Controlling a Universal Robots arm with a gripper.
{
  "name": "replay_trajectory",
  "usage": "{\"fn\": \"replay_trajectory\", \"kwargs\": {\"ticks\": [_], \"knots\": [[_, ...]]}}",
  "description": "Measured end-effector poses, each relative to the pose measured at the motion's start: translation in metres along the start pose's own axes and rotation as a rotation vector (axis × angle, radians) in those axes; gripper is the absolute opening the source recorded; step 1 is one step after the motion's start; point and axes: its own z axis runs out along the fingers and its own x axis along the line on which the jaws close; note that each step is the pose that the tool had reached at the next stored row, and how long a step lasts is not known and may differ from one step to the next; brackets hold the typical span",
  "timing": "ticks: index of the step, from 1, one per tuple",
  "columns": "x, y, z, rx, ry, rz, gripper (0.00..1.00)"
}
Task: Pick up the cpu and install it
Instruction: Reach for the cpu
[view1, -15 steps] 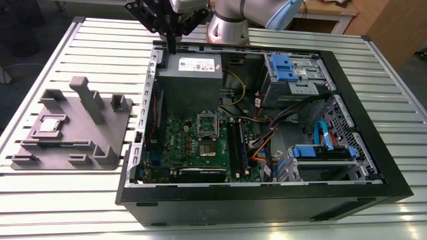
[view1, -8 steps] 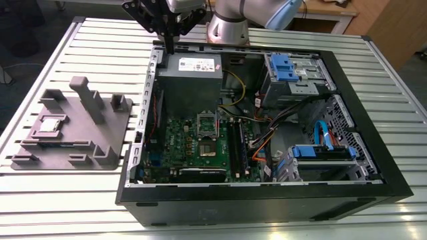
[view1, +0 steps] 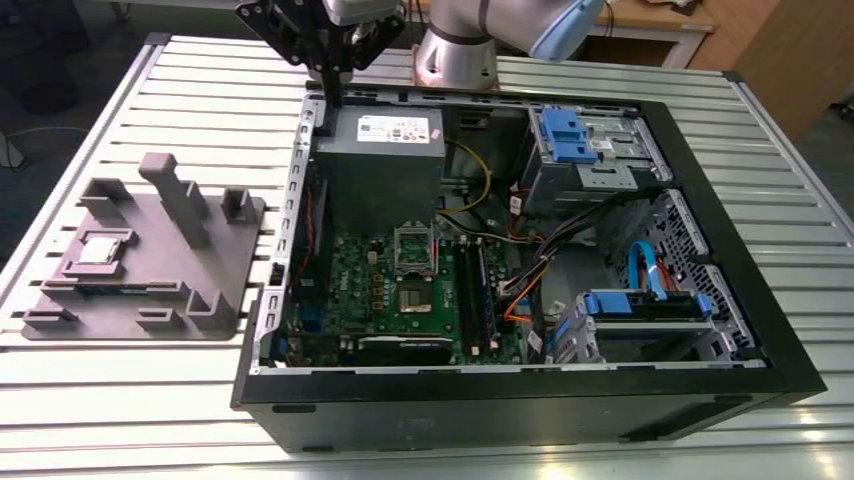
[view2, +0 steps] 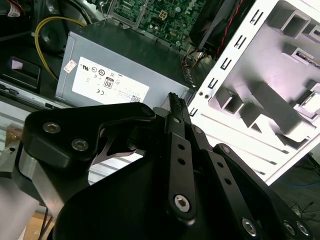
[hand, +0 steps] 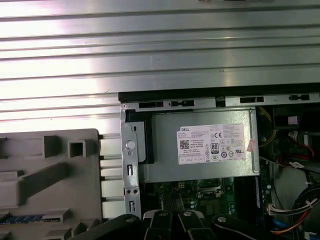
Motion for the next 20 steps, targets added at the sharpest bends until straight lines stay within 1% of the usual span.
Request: {"fn": "replay_trajectory", "kwargs": {"ticks": [20], "knots": [[0.0170, -0.0013, -0.0005, -0.0001, -0.0016, 0.000, 0.10]]}}
